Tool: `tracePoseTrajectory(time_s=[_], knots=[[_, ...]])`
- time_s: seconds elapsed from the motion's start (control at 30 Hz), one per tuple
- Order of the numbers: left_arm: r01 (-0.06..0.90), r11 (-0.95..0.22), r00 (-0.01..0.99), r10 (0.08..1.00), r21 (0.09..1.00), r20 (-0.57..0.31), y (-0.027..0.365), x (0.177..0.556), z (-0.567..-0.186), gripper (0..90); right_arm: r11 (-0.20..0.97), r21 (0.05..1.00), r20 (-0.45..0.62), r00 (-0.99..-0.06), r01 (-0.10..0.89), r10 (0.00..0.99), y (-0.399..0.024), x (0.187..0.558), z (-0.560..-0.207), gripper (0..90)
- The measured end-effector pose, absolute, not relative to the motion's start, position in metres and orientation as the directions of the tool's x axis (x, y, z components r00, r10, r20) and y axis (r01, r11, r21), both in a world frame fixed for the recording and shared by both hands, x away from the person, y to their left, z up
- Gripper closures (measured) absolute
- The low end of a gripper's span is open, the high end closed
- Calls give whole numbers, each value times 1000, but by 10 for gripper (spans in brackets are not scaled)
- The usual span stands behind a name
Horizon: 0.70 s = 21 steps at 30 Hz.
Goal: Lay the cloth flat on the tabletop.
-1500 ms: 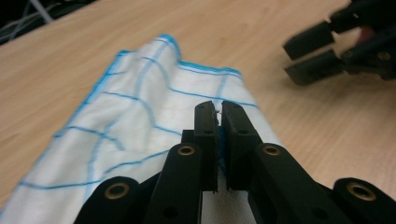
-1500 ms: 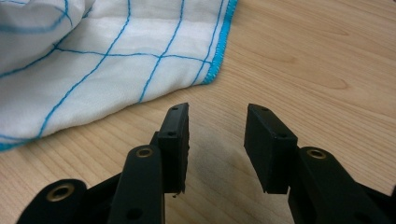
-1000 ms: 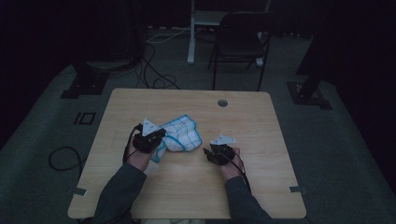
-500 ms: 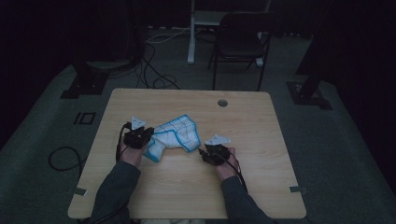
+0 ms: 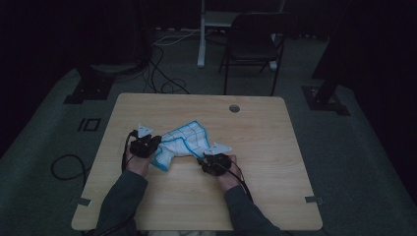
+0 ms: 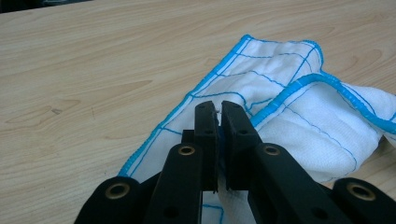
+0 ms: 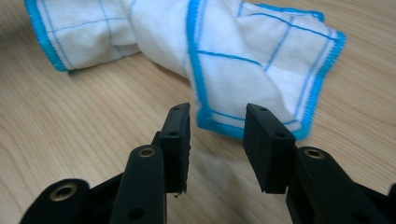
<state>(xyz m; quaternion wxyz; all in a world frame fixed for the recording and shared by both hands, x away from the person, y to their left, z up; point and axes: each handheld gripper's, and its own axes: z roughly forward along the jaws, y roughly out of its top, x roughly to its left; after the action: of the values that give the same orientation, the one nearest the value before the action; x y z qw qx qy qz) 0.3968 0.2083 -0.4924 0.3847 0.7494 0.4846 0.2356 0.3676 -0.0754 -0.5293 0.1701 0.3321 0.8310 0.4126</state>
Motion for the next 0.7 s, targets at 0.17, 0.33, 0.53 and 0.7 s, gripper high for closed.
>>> tracePoseTrajectory(time_s=[0.17,0.33,0.53,0.7], knots=[[542,-238,424,905,806,-18,207,395,-492,862,453,792,-15,-729,409,684,-68,369,-530,695],[534,-232,430,902,813,-25,207,391,-492,862,461,788,-36,-717,408,696,-68,368,-530,887],[527,-225,445,895,820,-40,206,384,-489,862,442,798,-43,-693,409,720,-80,368,-525,892],[519,-227,464,885,824,-48,202,375,-488,860,418,804,-47,-656,423,754,-98,371,-520,892]])
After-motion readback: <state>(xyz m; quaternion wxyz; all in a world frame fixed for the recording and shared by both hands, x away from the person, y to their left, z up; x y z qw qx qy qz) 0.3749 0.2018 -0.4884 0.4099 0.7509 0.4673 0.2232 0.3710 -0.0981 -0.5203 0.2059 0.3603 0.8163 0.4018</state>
